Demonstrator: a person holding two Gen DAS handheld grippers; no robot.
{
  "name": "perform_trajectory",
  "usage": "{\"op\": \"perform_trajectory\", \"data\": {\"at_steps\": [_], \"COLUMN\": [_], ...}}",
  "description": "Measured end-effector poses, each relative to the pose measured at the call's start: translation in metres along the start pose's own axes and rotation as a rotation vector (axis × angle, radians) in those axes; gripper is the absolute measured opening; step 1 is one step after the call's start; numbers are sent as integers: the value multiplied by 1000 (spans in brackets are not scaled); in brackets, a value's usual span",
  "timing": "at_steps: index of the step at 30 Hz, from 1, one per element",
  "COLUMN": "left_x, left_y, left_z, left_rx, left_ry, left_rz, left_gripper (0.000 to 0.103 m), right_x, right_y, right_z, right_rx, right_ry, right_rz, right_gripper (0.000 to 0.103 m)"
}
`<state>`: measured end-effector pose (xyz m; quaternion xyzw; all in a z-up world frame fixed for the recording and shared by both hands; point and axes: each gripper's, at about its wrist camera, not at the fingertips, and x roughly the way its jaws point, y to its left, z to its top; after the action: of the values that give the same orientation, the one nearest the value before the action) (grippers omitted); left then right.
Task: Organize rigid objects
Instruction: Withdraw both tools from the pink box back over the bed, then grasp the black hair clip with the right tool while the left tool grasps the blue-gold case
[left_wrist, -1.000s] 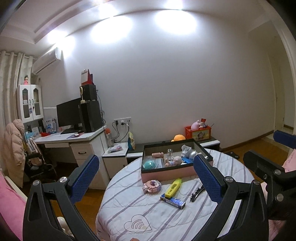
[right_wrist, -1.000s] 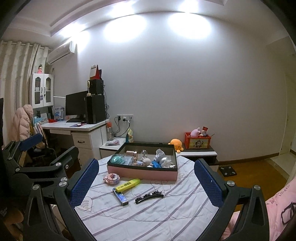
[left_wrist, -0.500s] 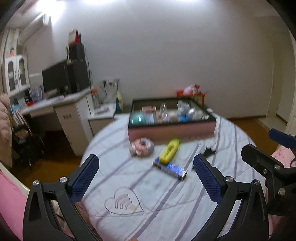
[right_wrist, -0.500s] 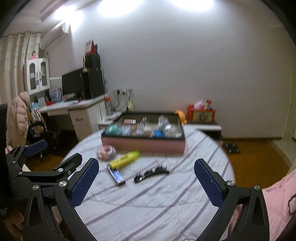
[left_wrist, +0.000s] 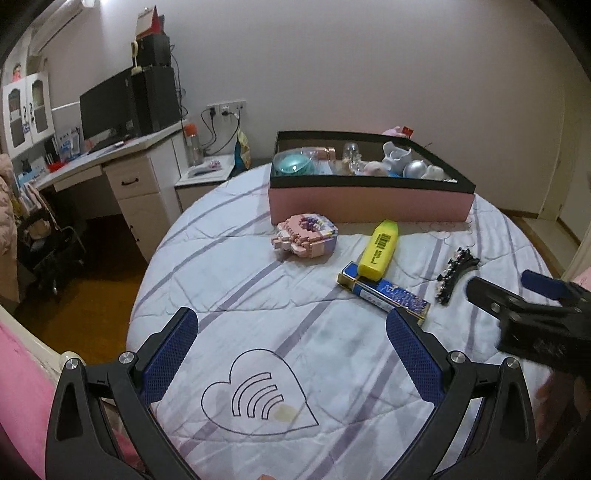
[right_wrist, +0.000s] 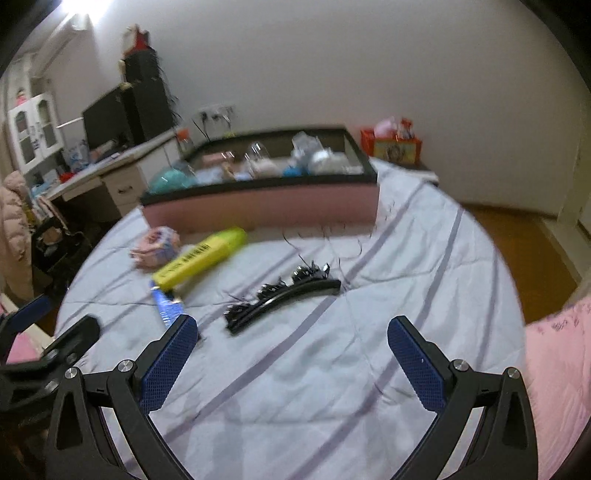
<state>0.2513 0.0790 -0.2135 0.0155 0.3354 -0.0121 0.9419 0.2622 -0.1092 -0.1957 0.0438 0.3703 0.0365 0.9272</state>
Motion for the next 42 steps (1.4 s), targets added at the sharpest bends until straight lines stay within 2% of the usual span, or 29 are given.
{"op": "perform_trajectory", "data": {"at_steps": [6, 9, 10, 13, 14, 17, 20, 25, 31, 35, 38, 41, 42], "left_x": [13, 17, 19, 22, 22, 26, 33, 52, 80, 81, 77, 69, 67], "left_y": [3, 4, 4, 2, 0, -9, -23, -51, -69, -62, -54, -45, -42], "left_z": [2, 2, 2, 2, 3, 5, 8, 17, 21, 21, 19, 15, 15], "left_rx": [-2, -3, -3, -6, -7, -9, -14, -31, -25, -35, -1, 17, 16], "left_ry": [24, 35, 43, 54, 56, 76, 99, 149, 227, 236, 229, 207, 203], "left_rz": [-6, -4, -4, -13, -22, -72, -114, -141, -32, -19, -45, -57, -58], "left_gripper": [103, 103, 103, 103, 103, 103, 103, 103, 103, 101, 93, 76, 67], "right_x": [42, 50, 54, 63, 63, 56, 48, 39, 39, 42, 42, 39, 39], "right_y": [-4, -3, -1, 7, 9, 9, -2, -27, -35, -40, -39, -37, -36], "right_z": [12, 19, 22, 27, 26, 24, 19, 12, 10, 11, 12, 9, 9], "right_rx": [74, 77, 66, -22, -45, -125, -145, -117, -106, -95, -92, -103, -109], "right_ry": [104, 108, 115, 139, 136, 125, 124, 120, 108, 106, 105, 100, 98], "right_rz": [27, 42, 41, -15, -25, -14, -1, 41, 88, 108, 115, 111, 108], "right_gripper": [103, 103, 99, 80, 66, 37, 22, 19, 19, 19, 19, 19, 19]}}
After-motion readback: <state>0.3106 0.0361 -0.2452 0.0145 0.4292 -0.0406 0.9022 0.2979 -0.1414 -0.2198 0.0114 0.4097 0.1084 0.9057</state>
